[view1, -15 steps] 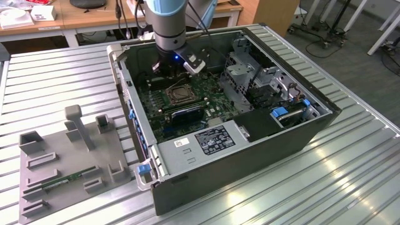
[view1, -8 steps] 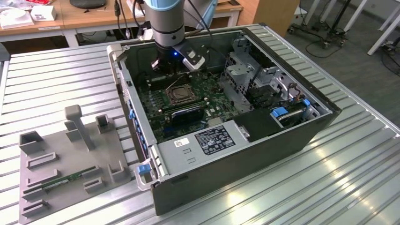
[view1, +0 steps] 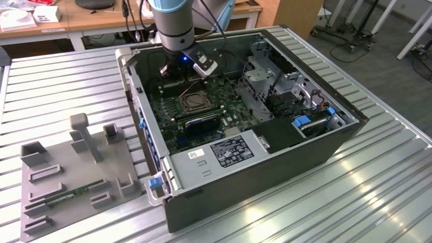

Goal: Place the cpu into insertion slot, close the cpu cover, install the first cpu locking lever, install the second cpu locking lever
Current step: 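Install the first cpu locking lever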

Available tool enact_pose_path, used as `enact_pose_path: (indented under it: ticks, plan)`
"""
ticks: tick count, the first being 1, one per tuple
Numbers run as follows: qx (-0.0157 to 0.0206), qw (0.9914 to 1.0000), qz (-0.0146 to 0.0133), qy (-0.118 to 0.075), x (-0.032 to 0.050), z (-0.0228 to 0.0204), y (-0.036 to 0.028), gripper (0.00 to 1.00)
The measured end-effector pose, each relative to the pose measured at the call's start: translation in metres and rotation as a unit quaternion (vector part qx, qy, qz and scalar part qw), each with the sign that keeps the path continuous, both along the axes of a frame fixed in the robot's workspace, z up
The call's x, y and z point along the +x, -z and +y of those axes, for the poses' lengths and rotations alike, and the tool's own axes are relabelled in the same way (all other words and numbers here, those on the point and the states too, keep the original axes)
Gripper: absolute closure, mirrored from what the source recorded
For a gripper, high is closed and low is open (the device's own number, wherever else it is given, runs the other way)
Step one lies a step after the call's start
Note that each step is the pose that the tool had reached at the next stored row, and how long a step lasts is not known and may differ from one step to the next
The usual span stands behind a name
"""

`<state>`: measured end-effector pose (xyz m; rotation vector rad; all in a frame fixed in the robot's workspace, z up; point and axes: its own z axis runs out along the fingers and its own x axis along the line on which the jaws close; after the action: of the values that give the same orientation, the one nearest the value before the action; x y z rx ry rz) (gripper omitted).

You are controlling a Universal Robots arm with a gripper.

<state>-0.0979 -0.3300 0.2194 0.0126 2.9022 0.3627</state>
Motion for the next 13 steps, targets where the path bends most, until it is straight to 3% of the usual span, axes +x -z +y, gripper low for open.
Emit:
enact_pose_path:
  ticks: [4, 5, 8, 9, 13]
  plan:
    - [0.0, 1.0, 0.0004, 0.0, 0.0004, 0.0, 0.0, 0.89]
    - [0.0, 0.99998, 0.007, 0.0, 0.0034, -0.0001, 0.0001, 0.89]
    - [0.0012, 0.99987, 0.0161, 0.0, 0.0044, -0.0005, 0.0002, 0.89]
    - [0.0014, 0.99984, 0.0177, 0.0, 0.0045, -0.0006, 0.0002, 0.89]
    - [0.0013, 0.99984, 0.018, 0.0, 0.0045, -0.0006, 0.0001, 0.89]
